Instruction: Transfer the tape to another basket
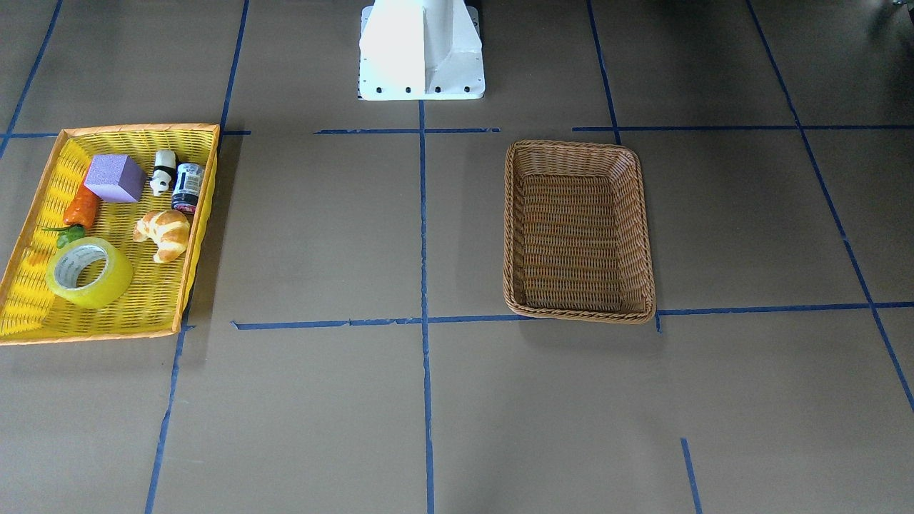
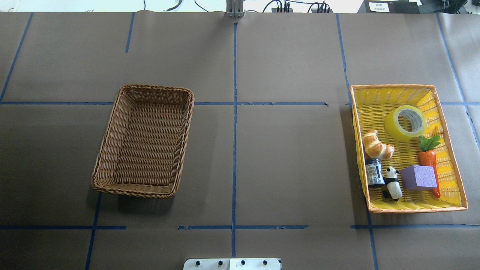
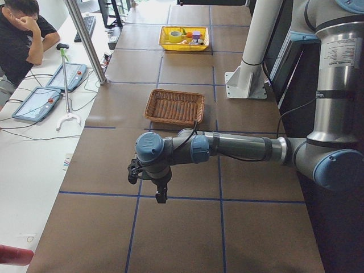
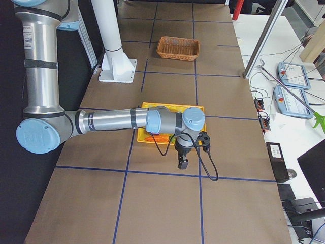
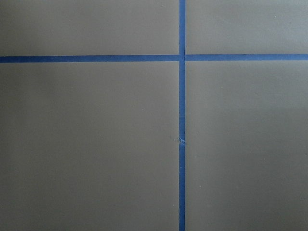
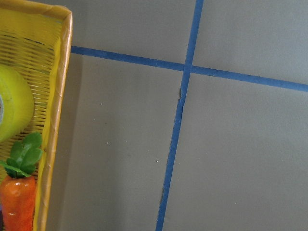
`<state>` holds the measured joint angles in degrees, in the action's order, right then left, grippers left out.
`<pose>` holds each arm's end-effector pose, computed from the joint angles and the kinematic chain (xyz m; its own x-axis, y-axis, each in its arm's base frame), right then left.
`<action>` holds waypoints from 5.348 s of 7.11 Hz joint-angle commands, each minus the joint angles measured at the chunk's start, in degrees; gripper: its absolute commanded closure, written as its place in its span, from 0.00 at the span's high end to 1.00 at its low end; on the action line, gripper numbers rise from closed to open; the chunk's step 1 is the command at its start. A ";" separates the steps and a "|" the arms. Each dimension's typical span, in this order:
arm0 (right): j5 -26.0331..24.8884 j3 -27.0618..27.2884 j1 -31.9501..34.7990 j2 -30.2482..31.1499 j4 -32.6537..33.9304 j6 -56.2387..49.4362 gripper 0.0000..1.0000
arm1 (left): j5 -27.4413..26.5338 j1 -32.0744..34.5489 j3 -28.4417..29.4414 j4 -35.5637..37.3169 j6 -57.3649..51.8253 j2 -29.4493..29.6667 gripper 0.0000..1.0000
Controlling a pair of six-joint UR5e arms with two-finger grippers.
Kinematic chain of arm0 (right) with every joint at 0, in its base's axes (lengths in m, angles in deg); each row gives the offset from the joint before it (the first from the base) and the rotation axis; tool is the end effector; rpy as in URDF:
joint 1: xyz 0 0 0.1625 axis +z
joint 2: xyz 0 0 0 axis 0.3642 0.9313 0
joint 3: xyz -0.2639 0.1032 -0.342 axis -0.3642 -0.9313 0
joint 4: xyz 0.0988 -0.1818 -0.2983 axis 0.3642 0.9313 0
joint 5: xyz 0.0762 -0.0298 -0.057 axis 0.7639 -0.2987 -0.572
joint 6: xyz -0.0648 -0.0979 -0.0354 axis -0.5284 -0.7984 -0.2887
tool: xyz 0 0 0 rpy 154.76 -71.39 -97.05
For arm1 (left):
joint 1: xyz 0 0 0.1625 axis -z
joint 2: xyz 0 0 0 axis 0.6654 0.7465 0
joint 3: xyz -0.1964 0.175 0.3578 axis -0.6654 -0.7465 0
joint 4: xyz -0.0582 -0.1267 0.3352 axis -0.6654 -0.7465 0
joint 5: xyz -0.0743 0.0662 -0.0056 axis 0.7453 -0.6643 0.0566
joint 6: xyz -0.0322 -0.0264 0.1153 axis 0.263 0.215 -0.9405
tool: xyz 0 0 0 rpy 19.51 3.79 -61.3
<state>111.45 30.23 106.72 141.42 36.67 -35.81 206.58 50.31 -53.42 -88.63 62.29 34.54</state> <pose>0.0169 -0.4251 0.6625 0.7264 -0.1542 0.6698 0.1744 0.9840 0.0373 -0.0594 -0.4099 0.6733 0.6882 0.0122 -0.7254 -0.0481 0.9984 -0.0289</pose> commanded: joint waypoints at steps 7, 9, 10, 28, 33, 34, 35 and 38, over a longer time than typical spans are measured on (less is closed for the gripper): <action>0.56 0.27 0.07 0.09 -0.01 -0.09 1.00 | 0.75 -0.09 -1.49 0.40 0.23 -0.06 1.00; 3.01 0.09 -0.02 0.09 -0.01 -0.26 1.00 | 0.93 -0.09 -1.14 -0.12 0.05 -0.15 1.00; 5.37 0.09 -0.02 0.09 -0.01 -0.27 1.00 | 1.19 0.00 -1.83 -0.57 -0.03 -0.24 1.00; 0.65 -10.45 -22.78 -7.21 -29.37 31.81 0.74 | 8.31 -0.09 -0.52 -3.56 0.32 -0.33 1.00; -0.40 -9.67 -23.49 -7.38 -29.45 31.46 0.00 | 8.31 -0.09 -1.40 -3.47 0.49 0.02 1.00; -0.14 -7.66 -22.96 -8.60 -29.28 32.07 0.00 | 8.40 -0.09 -2.10 -3.64 4.06 0.29 1.00; 1.34 -5.73 -22.70 -10.88 -29.28 33.73 0.00 | 10.49 -0.26 -4.97 -3.65 10.27 0.90 1.00; 2.94 3.39 -24.71 -14.76 -29.28 54.35 0.00 | 14.02 -9.02 -9.13 -19.03 36.27 5.54 1.00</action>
<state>114.00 29.19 83.10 127.85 7.33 10.94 220.05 45.24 -61.50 -99.42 88.09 38.01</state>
